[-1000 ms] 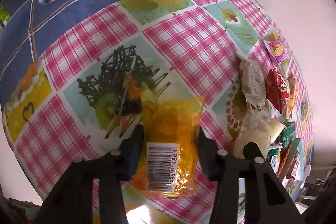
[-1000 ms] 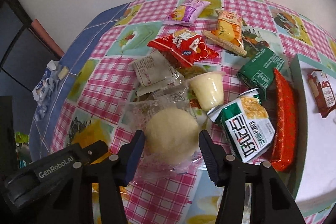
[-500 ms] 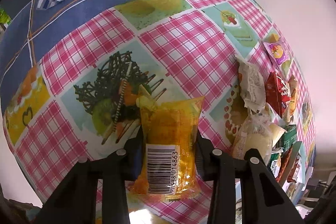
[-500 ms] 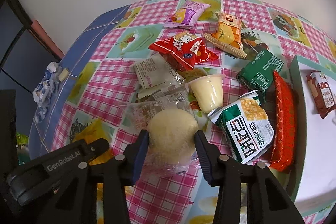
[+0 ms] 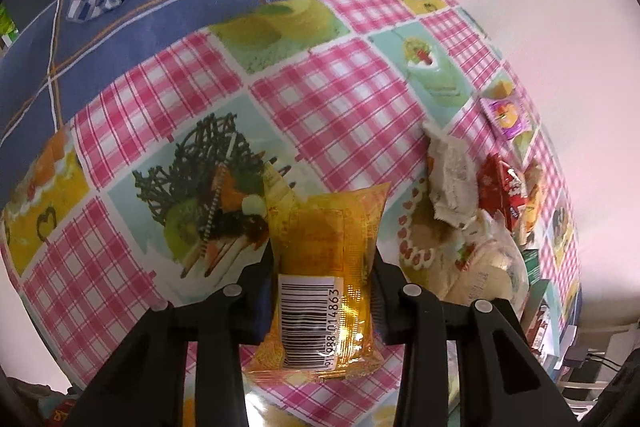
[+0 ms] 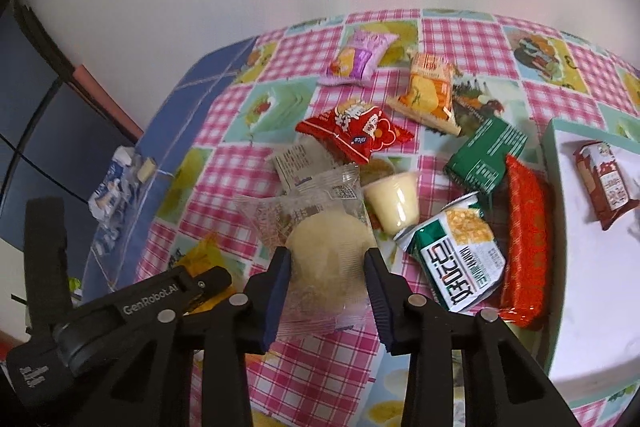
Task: Organize snacks
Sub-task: 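Grasp the yellow barcode pastry bag with left gripper while right grasps the clear bun bag, then carry both bags over the white tray and open both grippers, then move both grippers back toward the remaining snacks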
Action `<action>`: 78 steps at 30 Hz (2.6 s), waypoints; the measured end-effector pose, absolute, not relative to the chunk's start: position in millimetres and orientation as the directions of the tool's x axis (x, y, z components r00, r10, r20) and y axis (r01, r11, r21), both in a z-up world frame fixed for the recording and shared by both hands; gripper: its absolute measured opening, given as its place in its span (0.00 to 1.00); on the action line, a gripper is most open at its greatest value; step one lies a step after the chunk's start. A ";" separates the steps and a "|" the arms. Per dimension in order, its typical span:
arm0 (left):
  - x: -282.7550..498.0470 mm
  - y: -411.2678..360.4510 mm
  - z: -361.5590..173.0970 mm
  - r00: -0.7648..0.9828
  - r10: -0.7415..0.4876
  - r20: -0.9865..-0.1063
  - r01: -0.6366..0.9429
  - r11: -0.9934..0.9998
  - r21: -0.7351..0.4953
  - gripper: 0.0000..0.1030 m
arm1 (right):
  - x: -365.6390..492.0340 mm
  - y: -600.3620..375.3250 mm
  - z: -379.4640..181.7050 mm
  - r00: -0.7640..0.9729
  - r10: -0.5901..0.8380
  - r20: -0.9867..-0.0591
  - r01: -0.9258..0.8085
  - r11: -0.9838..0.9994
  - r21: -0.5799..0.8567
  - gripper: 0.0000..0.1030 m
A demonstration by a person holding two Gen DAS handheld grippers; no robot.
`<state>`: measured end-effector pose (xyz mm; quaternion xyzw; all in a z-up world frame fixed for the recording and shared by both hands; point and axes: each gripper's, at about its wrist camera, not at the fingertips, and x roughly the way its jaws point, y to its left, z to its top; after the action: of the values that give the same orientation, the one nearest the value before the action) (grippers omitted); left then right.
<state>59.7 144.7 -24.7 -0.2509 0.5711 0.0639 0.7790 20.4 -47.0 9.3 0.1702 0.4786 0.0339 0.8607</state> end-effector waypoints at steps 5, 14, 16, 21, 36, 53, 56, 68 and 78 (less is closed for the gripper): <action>59.5 141.8 -8.9 0.379 -0.187 -0.906 -0.360 0.872 -0.331 0.39 | 16.3 -49.8 22.9 0.566 0.222 -0.794 0.097 0.939 0.331 0.39; 59.2 120.7 20.4 0.447 -0.204 -0.871 -0.275 0.895 -0.351 0.39 | 0.4 -86.3 42.9 0.621 0.170 -0.765 0.174 0.922 0.346 0.39; 57.9 107.2 28.4 0.460 -0.223 -0.859 -0.224 0.907 -0.356 0.39 | -5.4 -106.0 45.2 0.625 0.123 -0.771 0.231 0.914 0.333 0.39; 50.5 47.3 47.0 0.482 -0.281 -0.830 -0.028 0.942 -0.335 0.39 | -24.6 -166.2 38.8 0.586 -0.018 -0.810 0.424 0.858 0.288 0.39; -7.8 -129.7 40.4 0.318 -0.467 -0.825 0.444 0.843 -0.305 0.39 | -112.0 -313.1 13.8 0.357 -0.244 -0.902 0.807 0.566 0.167 0.39; -10.1 -154.0 29.3 0.247 -0.507 -0.826 0.471 0.807 -0.355 0.78 | -128.0 -335.5 2.1 0.321 -0.207 -0.924 0.838 0.517 0.175 0.50; -4.6 -145.4 30.7 0.261 -0.495 -0.829 0.430 0.828 -0.360 0.79 | -125.0 -332.5 0.9 0.326 -0.199 -0.924 0.827 0.533 0.177 0.56; 34.9 -78.1 24.9 0.373 -0.358 -0.856 0.163 0.934 -0.319 0.96 | -105.4 -307.6 13.4 0.412 -0.166 -0.896 0.743 0.630 0.226 0.90; 55.1 -7.2 28.6 0.445 -0.259 -0.857 0.033 0.961 -0.273 0.96 | -87.2 -281.9 31.4 0.498 -0.163 -0.852 0.673 0.692 0.261 1.00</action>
<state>55.1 -7.2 28.6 -0.1086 0.5195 -0.0865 0.8431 -87.2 -281.9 31.4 0.2964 0.4302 -0.2572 0.8130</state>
